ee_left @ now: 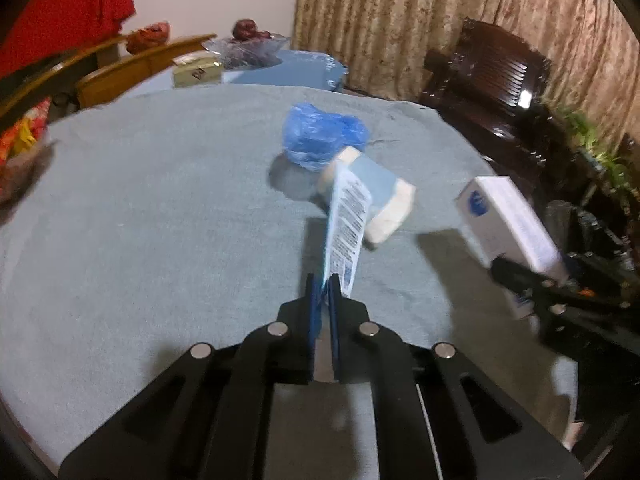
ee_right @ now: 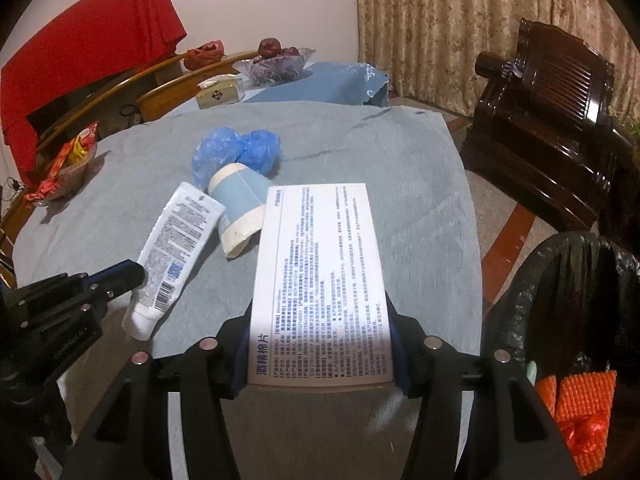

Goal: Collect trash
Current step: 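Grasp the blue-and-white tube with the left gripper while the right gripper holds the box, then carry the tube and tissue box over the bin and release both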

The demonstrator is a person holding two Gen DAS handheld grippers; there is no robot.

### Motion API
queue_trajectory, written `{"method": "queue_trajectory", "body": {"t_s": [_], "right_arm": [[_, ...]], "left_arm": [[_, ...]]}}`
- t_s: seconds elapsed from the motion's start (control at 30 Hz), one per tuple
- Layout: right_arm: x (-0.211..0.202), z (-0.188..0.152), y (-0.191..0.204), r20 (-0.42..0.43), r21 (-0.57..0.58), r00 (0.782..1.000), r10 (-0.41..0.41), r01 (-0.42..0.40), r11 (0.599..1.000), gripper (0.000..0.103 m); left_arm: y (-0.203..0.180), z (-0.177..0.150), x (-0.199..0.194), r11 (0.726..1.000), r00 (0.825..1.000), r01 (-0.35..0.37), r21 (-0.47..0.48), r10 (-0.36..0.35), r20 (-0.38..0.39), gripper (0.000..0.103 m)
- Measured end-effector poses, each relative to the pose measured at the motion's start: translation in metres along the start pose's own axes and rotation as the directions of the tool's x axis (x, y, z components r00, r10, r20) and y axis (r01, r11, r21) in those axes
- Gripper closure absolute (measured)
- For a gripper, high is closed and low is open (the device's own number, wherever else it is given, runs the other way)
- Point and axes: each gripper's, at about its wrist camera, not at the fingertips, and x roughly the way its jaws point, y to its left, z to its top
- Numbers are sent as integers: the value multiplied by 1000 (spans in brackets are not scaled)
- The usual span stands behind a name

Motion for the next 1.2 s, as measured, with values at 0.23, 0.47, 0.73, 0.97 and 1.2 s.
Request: {"method": "queue_trajectory", "body": {"t_s": [0.23,0.47,0.73,0.97,1.2], "right_arm": [[-3,-1,-4,3,9,1000,0,0,1000,49],[-12,0,-8,21,21,1000,4,-4,1000,49],[-44,9,-11,91,34,996,23,-27,999,49],[-83,16,-21,155,48,988,7,-14,999,49],[-116,11,-43,189,74,982,-31,17,997,49]], "left_arm": [[-17,-3,17,999,999,11,46,-9,-34,86],[-23,-3,21,996,999,-21,83,23,-27,92],[-32,14,-21,998,997,-4,55,0,79,98],[-57,30,-50,997,991,38,72,-47,128,101],[-88,36,-68,992,983,88,95,-102,156,101]]}}
